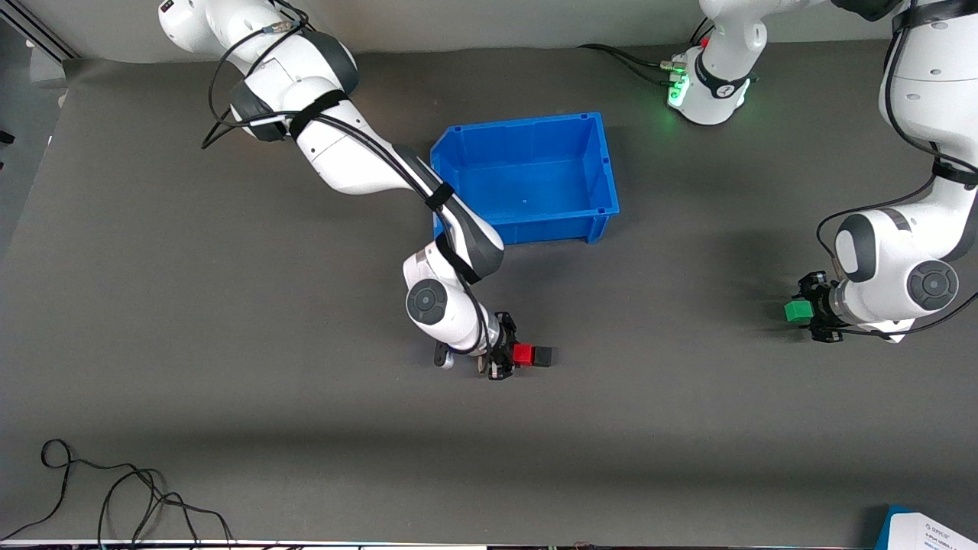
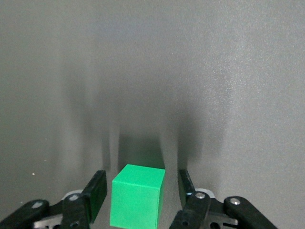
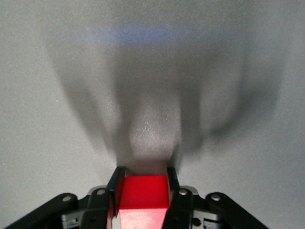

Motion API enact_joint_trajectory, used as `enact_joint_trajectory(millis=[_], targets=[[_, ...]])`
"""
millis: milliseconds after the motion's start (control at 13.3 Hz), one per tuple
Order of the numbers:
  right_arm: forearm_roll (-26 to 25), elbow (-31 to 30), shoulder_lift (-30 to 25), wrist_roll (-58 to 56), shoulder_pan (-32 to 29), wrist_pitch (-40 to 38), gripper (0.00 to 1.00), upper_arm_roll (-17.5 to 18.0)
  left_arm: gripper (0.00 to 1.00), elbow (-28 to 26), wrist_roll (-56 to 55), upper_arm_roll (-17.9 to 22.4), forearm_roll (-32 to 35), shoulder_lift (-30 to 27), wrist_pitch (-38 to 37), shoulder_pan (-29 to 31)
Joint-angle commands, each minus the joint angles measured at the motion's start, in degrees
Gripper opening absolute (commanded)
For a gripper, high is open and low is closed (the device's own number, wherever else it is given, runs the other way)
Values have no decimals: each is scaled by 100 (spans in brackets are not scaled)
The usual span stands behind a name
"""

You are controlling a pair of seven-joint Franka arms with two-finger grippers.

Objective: Attach green and red cubes to black cube
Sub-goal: 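Carry the green cube with the left gripper toward the black cube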

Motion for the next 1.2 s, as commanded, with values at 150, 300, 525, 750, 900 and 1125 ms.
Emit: enact_joint_trajectory(millis=[150, 300, 525, 750, 900, 1125], targets=[[-410, 177, 117, 135, 10, -135, 13, -69, 32, -116, -58, 16, 102, -106, 82, -18], [-419, 186, 117, 127, 1, -135, 14, -69, 4, -116, -58, 16, 102, -106, 73, -36], [-437, 186, 117, 118, 1, -135, 14, -69, 0, -46, -110, 16, 102, -281, -49, -18], [-437, 195, 108, 118, -8, -196, 14, -69, 0, 445, -154, -19, 93, -379, -750, -80], [-446, 195, 82, 127, -8, -398, 14, -77, 0, 744, -329, -54, 32, -379, -1138, -307], [-709, 195, 64, 144, -8, -610, 14, -69, 0, 938, -1119, -54, 32, -335, -1245, -851]])
